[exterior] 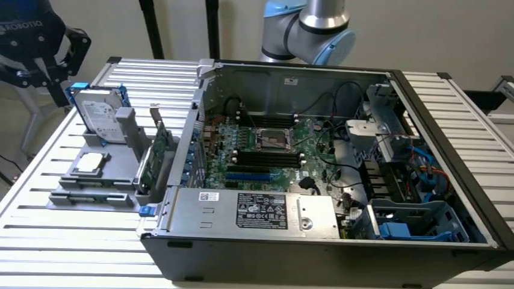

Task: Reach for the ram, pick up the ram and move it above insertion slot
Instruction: 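Pick up the ram and move it above insertion slot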

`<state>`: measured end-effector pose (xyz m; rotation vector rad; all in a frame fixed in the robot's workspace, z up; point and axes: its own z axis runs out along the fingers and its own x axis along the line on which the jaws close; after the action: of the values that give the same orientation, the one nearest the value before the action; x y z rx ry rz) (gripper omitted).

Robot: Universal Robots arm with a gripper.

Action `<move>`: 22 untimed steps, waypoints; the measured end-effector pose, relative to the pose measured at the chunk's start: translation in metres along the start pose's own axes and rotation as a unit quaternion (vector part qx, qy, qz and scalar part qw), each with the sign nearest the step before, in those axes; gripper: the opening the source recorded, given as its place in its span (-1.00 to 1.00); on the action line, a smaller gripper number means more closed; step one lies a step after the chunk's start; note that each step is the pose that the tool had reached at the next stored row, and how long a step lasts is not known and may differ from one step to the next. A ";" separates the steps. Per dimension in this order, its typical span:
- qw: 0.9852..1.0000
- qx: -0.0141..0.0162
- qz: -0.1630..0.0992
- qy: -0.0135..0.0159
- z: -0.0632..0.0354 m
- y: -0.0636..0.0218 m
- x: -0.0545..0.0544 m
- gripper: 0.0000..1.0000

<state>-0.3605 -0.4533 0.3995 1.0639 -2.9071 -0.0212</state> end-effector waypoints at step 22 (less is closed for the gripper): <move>0.980 0.009 -0.199 0.004 0.0151 -0.0004 -0.001 -0.79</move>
<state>-0.3605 -0.4533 0.3843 1.6223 -2.6394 -0.0043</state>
